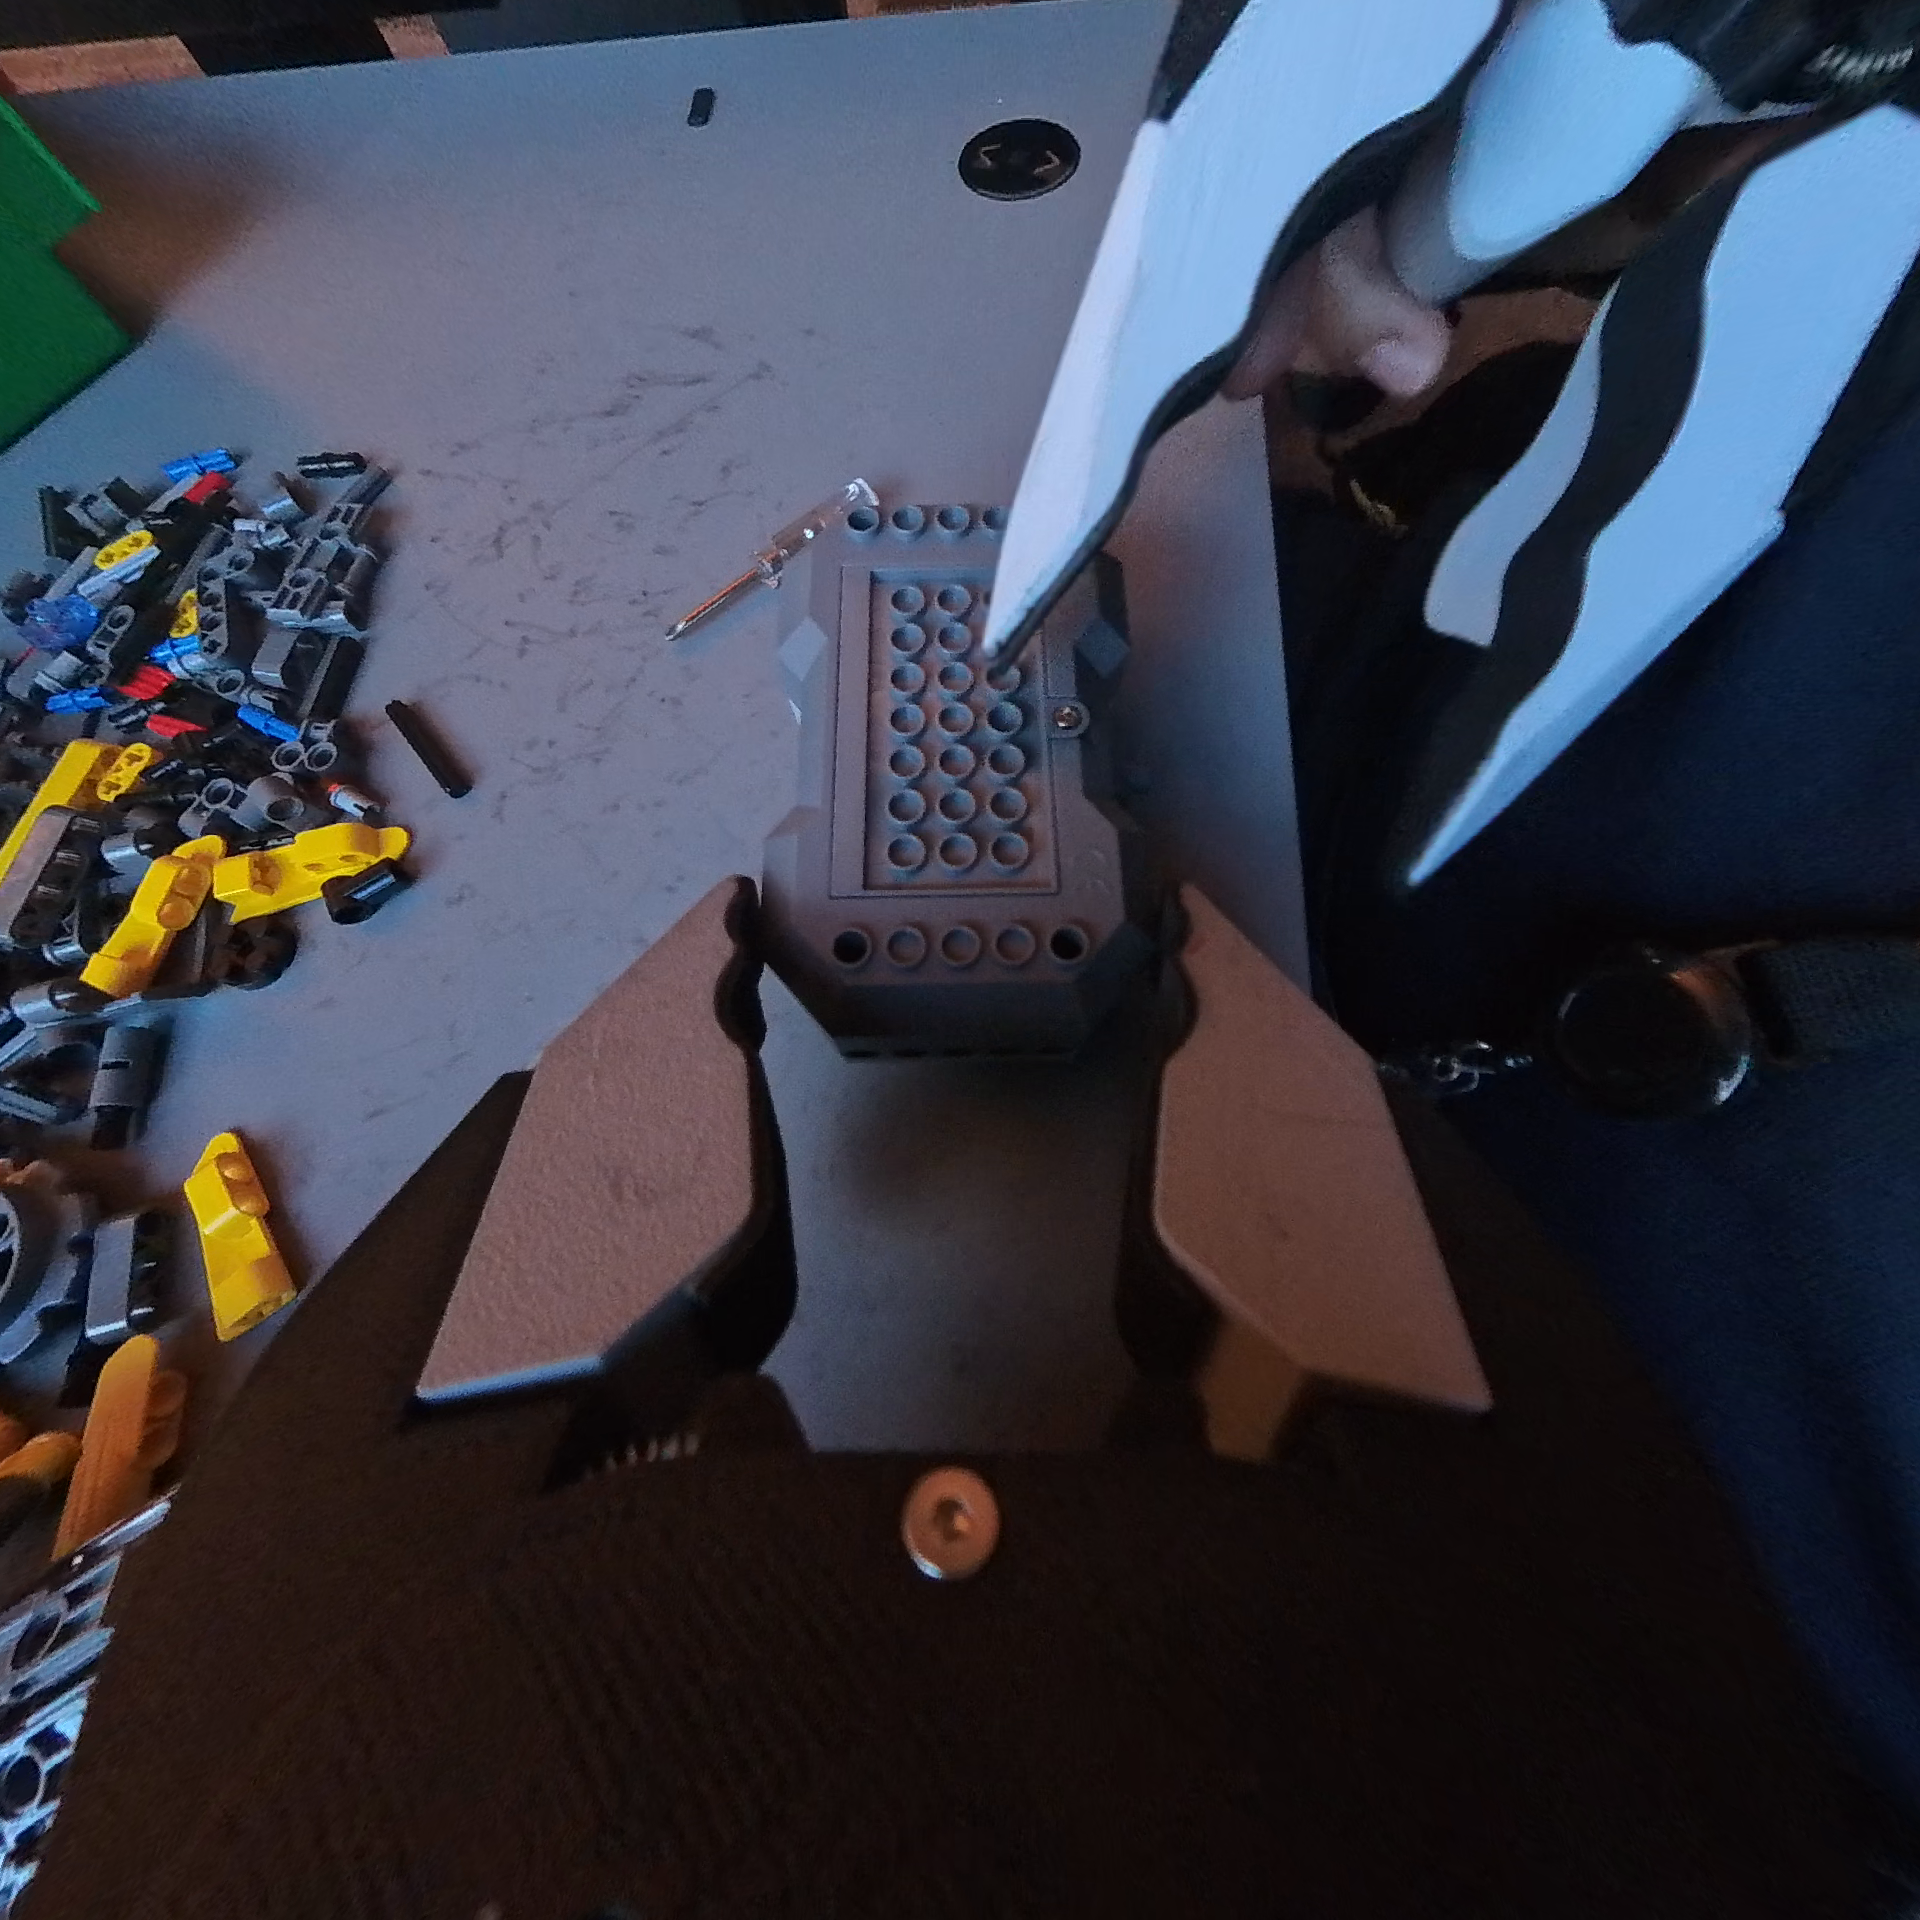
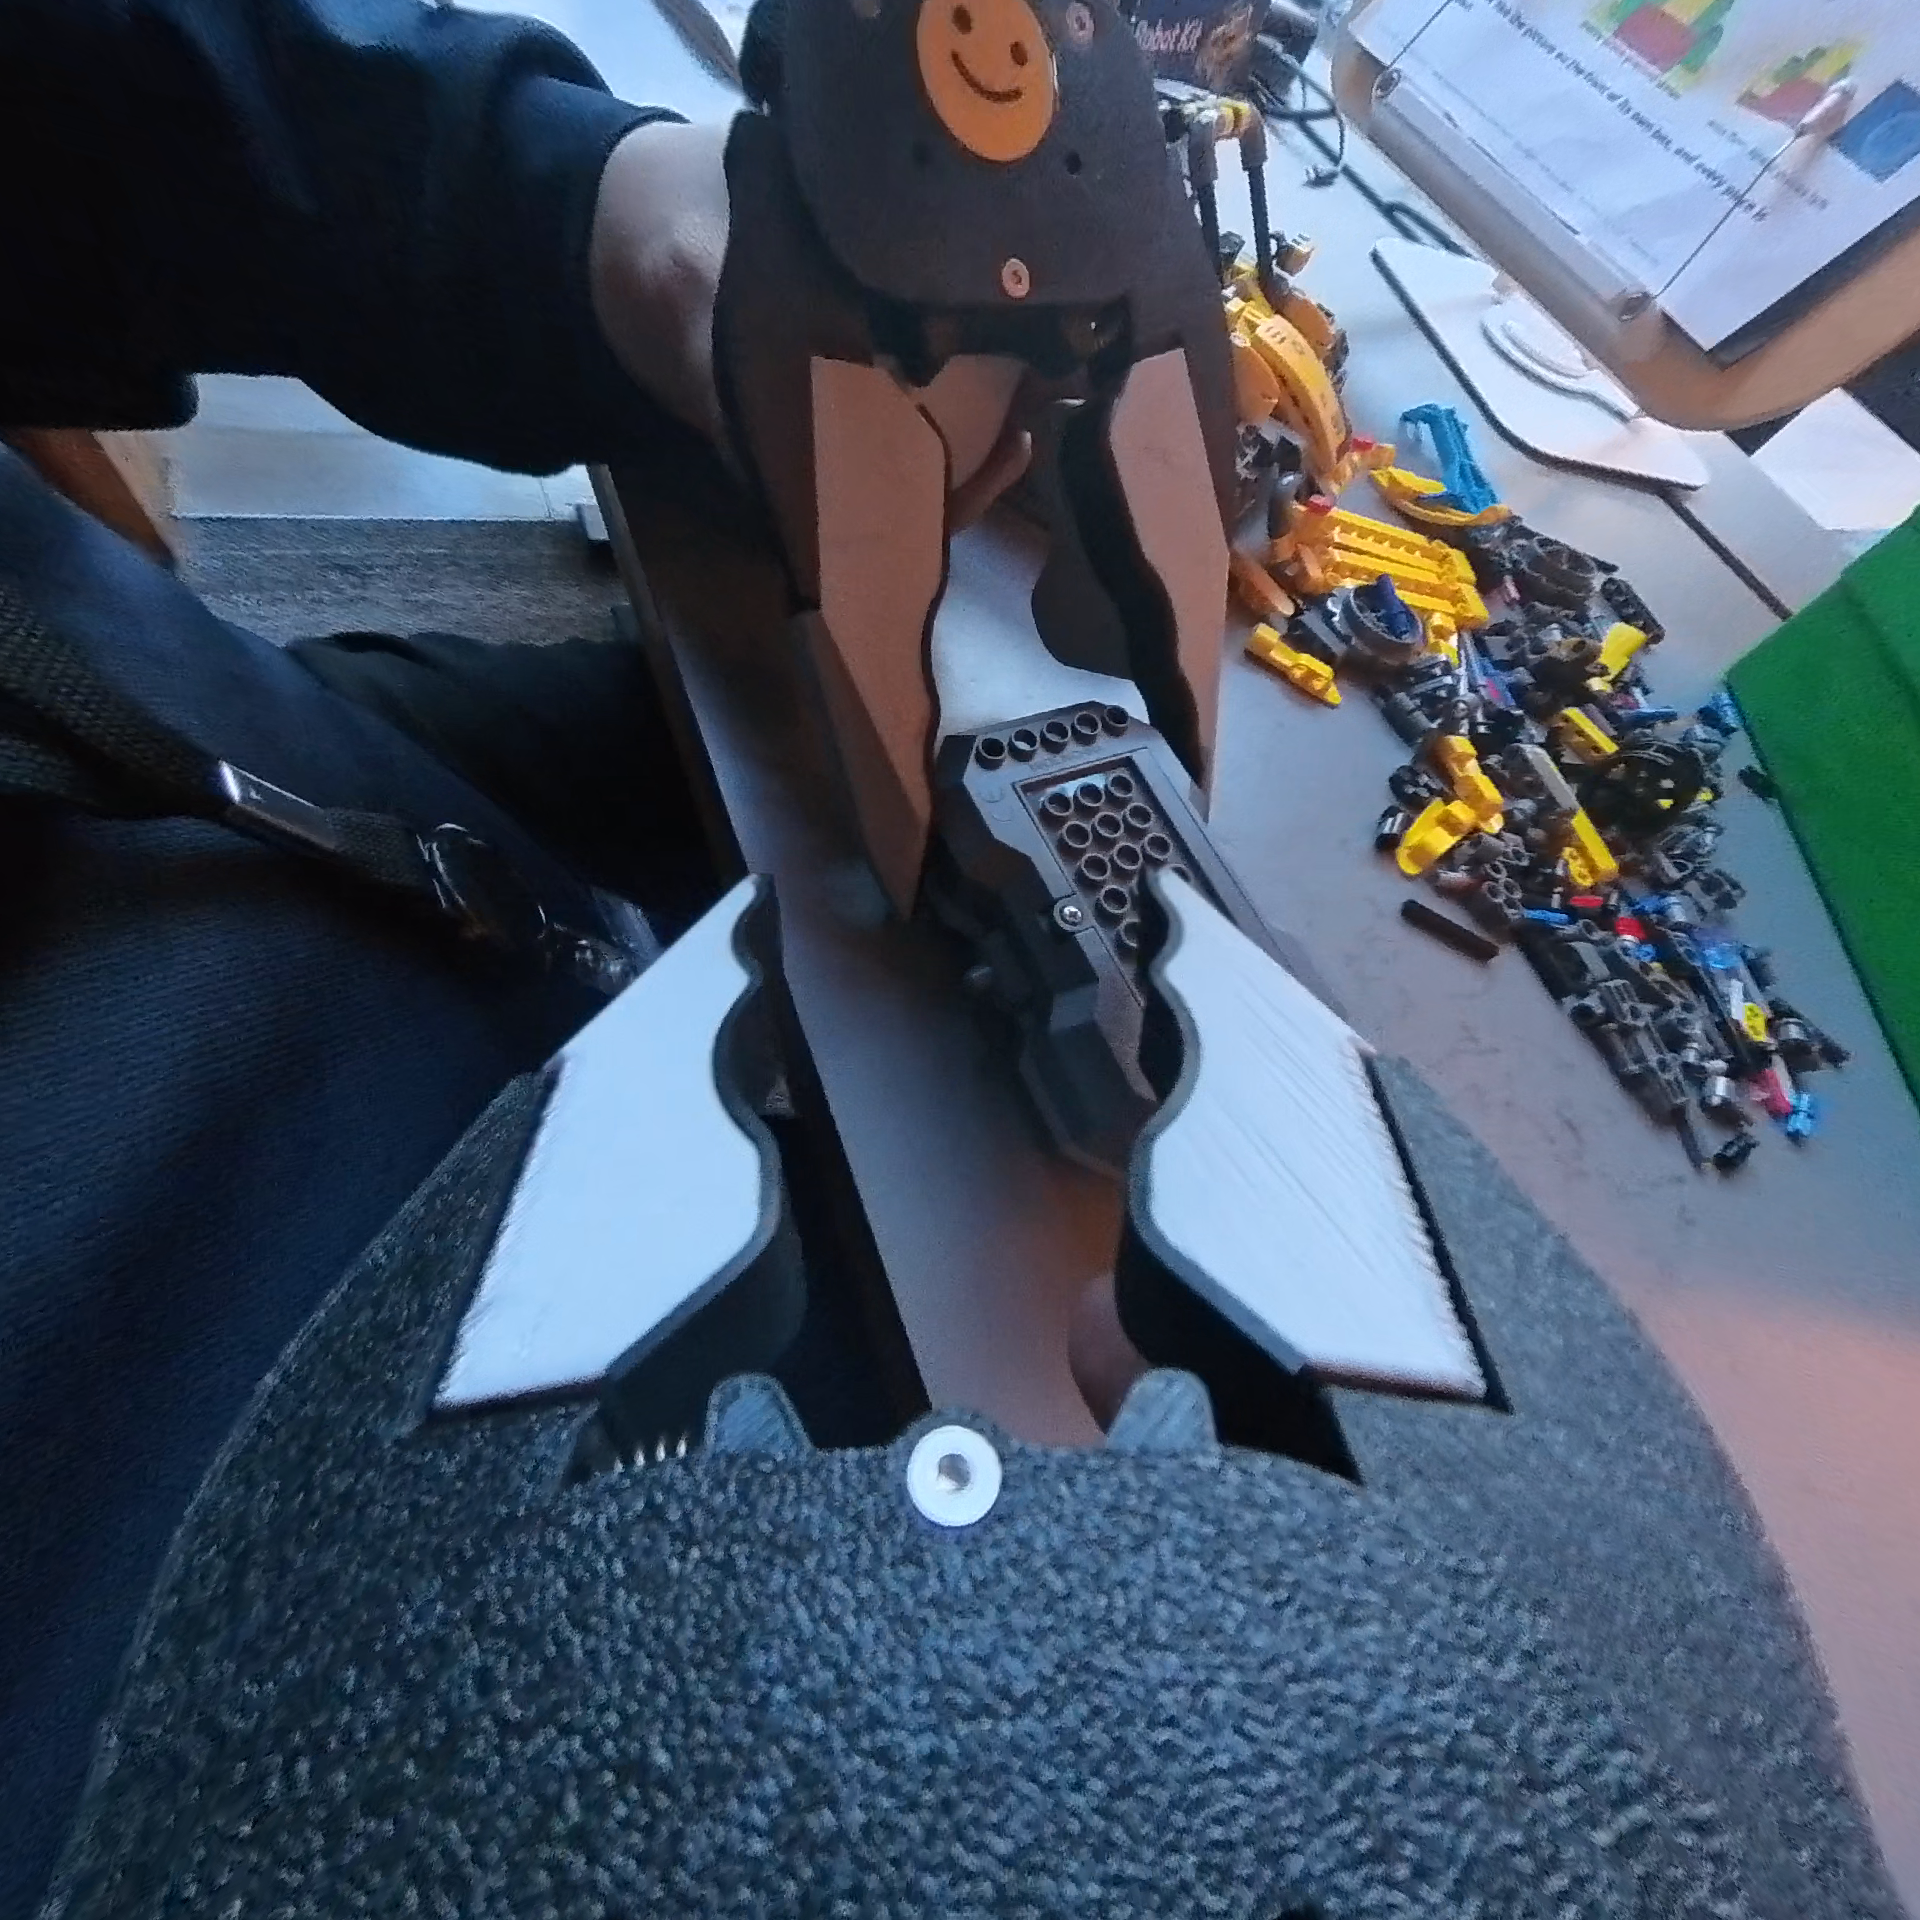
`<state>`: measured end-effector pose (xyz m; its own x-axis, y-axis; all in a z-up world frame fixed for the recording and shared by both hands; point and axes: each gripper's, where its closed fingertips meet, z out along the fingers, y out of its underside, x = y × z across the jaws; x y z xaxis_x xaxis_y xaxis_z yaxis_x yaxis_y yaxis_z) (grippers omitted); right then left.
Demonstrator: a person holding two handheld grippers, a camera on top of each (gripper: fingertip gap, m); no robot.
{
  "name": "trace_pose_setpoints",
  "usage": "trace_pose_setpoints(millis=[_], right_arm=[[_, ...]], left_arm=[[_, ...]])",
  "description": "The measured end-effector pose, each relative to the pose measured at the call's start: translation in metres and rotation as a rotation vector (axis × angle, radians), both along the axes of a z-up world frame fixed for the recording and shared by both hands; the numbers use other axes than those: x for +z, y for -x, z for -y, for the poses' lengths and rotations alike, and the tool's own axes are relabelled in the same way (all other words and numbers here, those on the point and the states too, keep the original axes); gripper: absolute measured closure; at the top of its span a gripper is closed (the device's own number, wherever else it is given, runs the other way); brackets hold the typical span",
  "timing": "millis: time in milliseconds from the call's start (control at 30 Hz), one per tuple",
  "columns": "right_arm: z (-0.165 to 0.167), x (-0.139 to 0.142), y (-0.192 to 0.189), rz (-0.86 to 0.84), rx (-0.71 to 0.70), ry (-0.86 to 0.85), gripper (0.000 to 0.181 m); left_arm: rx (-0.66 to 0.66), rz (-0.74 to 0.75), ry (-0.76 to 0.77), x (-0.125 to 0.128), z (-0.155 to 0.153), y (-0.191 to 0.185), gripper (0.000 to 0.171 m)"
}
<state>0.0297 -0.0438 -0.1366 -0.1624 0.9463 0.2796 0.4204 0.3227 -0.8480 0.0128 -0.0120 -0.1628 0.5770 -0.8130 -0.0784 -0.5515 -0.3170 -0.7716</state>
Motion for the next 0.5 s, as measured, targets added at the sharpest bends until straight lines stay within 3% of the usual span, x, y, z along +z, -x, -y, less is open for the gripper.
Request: trace_pose_setpoints(millis=[500], right_arm=[[0.006,-0.010,0.000,0.037,0.017,-0.044,0.117]], left_arm=[[0.000,0.002,0.004,0.000,0.000,0.000,0.099]])
